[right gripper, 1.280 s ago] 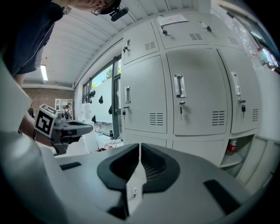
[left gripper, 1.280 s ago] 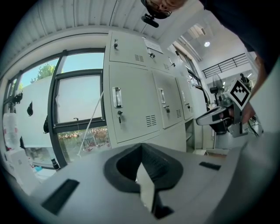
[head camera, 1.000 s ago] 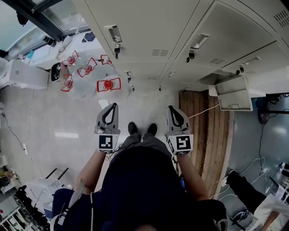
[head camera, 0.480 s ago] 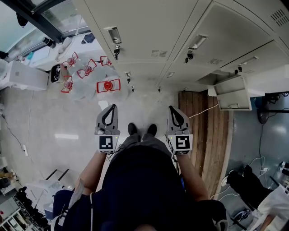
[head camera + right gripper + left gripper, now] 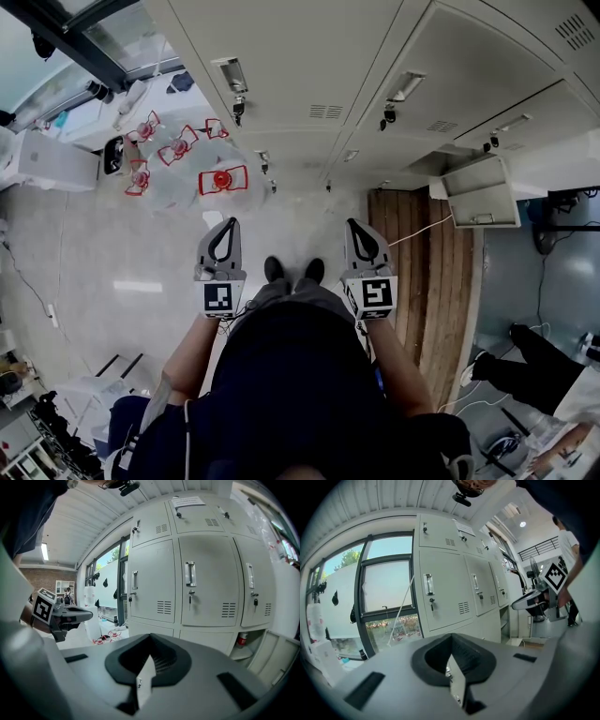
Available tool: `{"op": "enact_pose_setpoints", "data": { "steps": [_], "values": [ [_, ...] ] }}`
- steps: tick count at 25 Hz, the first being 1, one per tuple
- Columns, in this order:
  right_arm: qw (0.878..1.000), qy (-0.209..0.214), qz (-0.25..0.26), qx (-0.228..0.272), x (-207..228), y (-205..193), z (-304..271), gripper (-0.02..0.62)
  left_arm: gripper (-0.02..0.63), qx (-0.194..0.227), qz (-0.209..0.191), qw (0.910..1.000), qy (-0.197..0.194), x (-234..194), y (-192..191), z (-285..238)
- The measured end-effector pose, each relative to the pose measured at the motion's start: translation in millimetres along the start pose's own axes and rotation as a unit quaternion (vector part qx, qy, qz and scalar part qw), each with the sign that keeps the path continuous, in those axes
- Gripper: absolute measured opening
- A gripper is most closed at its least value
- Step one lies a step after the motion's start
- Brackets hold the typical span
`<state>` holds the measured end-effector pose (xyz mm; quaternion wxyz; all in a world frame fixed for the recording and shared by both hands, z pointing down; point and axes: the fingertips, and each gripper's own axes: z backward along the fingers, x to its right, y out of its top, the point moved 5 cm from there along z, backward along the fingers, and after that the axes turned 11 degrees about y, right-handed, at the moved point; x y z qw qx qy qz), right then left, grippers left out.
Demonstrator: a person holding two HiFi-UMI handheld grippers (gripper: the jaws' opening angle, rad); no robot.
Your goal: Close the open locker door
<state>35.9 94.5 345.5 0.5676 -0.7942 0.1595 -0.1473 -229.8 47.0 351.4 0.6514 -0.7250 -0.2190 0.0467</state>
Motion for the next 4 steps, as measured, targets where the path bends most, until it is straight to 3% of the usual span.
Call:
{"op": "enact_pose_setpoints", "data": {
  "steps": [4],
  "values": [
    [1.0,0.002,0.005,-0.003,1.5,2.1,-1.3,-0.003,0.003,0.013,0.011,0.9998,0.006,0.0,3.4,-2.0]
  ]
}}
